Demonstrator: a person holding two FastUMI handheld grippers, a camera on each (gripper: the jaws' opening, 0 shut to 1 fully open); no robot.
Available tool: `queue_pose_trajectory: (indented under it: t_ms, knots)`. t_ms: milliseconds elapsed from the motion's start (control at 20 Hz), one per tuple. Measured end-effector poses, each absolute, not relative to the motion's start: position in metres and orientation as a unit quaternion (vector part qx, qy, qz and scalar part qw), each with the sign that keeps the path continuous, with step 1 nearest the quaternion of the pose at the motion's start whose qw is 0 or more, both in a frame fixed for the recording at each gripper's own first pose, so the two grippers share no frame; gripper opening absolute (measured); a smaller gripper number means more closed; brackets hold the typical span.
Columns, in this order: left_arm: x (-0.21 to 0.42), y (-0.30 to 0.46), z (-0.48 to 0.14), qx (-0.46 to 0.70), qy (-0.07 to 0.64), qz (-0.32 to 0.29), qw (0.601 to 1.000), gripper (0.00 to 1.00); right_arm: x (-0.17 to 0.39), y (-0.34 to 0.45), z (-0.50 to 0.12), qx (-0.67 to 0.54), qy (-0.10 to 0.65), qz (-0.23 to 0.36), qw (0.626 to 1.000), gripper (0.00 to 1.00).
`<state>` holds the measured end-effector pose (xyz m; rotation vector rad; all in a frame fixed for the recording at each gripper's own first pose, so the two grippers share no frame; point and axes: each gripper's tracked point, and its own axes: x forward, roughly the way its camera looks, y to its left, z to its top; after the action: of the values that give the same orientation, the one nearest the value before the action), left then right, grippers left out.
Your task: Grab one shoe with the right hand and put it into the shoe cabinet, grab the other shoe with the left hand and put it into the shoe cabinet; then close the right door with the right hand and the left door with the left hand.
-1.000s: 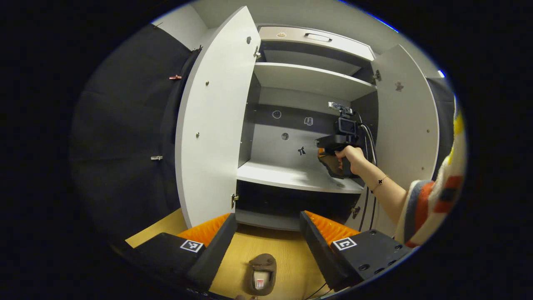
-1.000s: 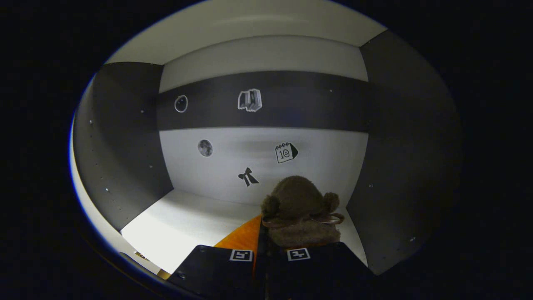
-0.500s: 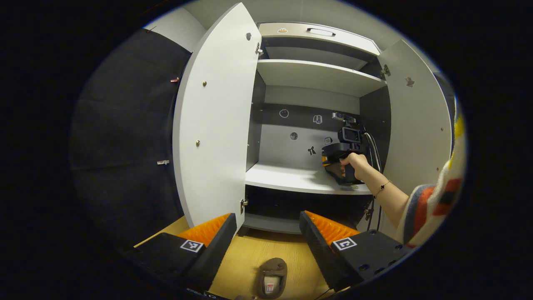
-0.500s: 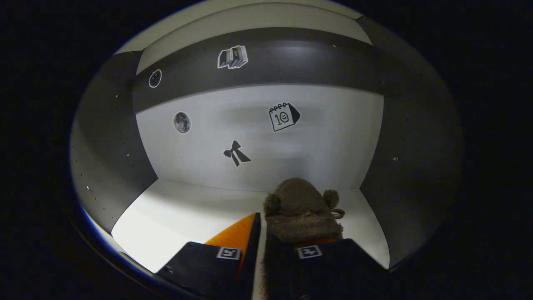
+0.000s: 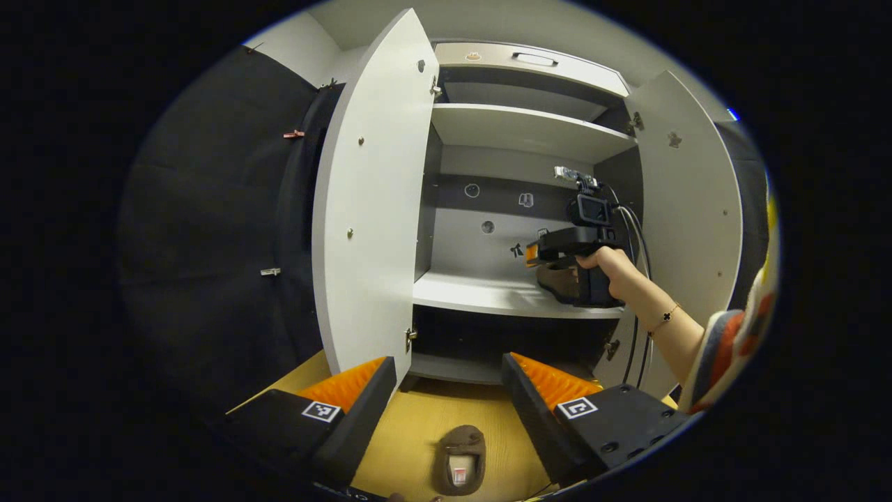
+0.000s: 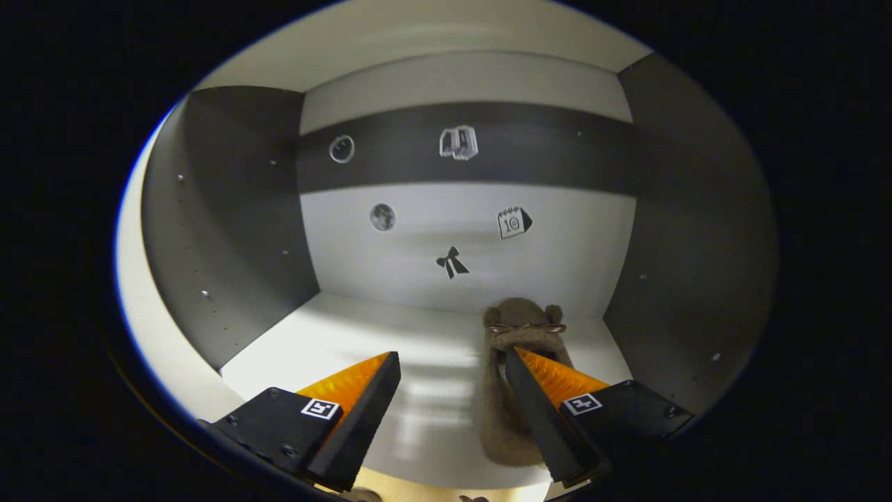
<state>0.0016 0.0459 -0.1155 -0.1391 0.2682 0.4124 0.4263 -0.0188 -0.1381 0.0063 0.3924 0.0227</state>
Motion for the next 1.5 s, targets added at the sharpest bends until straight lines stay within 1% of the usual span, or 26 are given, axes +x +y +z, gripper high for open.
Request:
queue_pose_trajectory:
  t_ms: [200, 350, 550, 650, 750, 850, 950, 1100, 1200, 1500]
  knots:
    - [-0.019, 0.041, -0.124, -0.068, 0.137, 0.147, 0.977, 0.97, 0.357, -0.004, -0.083, 0.017, 0.138, 0.019, 0.990, 0.99]
    - [-0.030, 0.042, -0.134, -0.058, 0.134, 0.109, 0.983, 0.96, 0.297, 0.004, -0.072, 0.022, 0.113, 0.017, 0.993, 1.00]
    - [-0.034, 0.039, -0.165, -0.057, 0.135, 0.068, 0.987, 0.97, 0.221, 0.008, -0.091, 0.036, 0.086, 0.011, 0.996, 1.00]
    - [-0.033, 0.039, -0.187, -0.064, 0.134, 0.063, 0.987, 0.96, 0.189, 0.003, -0.113, 0.029, 0.079, -0.002, 0.996, 0.99]
    - [-0.030, 0.040, -0.217, -0.067, 0.142, 0.061, 0.986, 0.97, 0.165, -0.011, -0.139, -0.002, 0.080, -0.027, 0.996, 0.99]
    - [-0.027, 0.037, -0.254, -0.074, 0.162, 0.061, 0.982, 0.96, 0.141, -0.016, -0.160, -0.022, 0.089, -0.034, 0.995, 1.00]
    - [-0.024, 0.030, -0.291, -0.091, 0.183, 0.056, 0.977, 0.92, 0.128, -0.023, -0.188, -0.033, 0.104, -0.039, 0.993, 0.99]
    - [-0.014, 0.021, -0.346, -0.096, 0.208, 0.054, 0.972, 0.90, 0.121, -0.036, -0.229, -0.052, 0.127, -0.045, 0.990, 0.98]
    - [-0.010, 0.020, -0.383, -0.087, 0.237, 0.062, 0.966, 0.88, 0.120, -0.044, -0.254, -0.051, 0.146, -0.044, 0.987, 0.98]
    - [0.002, 0.020, -0.444, -0.103, 0.278, 0.083, 0.951, 0.88, 0.131, -0.063, -0.301, -0.046, 0.189, -0.041, 0.980, 0.99]
